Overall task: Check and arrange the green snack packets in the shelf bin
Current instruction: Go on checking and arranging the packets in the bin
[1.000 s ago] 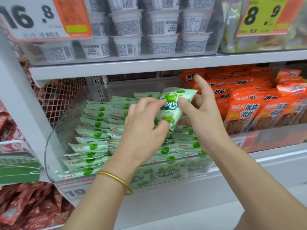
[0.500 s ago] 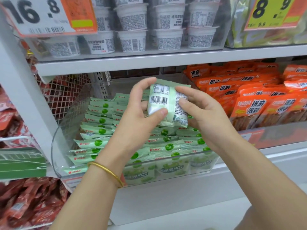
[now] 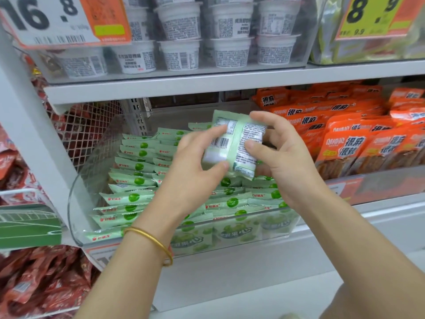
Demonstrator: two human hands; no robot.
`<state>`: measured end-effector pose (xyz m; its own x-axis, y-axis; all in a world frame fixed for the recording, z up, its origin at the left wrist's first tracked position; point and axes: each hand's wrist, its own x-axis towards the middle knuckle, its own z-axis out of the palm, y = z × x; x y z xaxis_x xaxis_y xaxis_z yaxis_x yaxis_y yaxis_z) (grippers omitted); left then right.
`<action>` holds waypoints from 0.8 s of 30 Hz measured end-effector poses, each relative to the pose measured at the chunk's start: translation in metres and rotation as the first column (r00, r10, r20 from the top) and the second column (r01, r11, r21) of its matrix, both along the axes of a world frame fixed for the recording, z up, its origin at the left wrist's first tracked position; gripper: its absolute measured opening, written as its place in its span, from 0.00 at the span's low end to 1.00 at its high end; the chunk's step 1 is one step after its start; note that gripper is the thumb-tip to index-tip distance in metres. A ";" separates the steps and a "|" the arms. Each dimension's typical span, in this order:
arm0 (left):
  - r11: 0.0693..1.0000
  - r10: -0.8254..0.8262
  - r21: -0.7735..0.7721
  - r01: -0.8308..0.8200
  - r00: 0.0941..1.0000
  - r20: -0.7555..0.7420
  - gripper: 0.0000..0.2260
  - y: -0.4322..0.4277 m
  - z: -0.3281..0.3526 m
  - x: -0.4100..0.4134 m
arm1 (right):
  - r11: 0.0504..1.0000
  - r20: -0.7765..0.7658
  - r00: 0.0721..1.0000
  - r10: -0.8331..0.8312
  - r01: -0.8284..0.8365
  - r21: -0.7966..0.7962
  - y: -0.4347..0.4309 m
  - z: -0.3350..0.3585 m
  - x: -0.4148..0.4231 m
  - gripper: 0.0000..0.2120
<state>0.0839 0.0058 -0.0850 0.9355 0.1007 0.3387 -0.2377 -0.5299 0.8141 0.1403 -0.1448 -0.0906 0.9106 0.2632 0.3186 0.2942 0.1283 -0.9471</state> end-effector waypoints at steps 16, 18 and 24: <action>0.968 0.003 0.251 -0.015 0.999 0.049 0.24 -0.002 -0.003 0.008 | 0.996 -0.044 0.998 0.036 -0.039 -0.083 -0.004 0.004 -0.007 0.23; 0.972 -0.013 0.234 0.005 0.999 0.033 0.22 0.001 -0.002 0.009 | 0.946 0.196 0.969 -0.150 0.198 -0.256 -0.007 0.007 -0.004 0.23; 0.964 -0.068 0.258 0.057 0.997 0.034 0.18 0.002 0.006 0.021 | 0.745 0.541 0.840 -0.026 0.378 -0.550 -0.017 0.015 0.002 0.11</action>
<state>0.1052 0.0078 -0.0788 0.9214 -0.0528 0.3850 -0.3081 -0.7031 0.6409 0.1420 -0.1620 -0.0754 0.7408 0.3848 0.5505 0.6639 -0.5438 -0.5134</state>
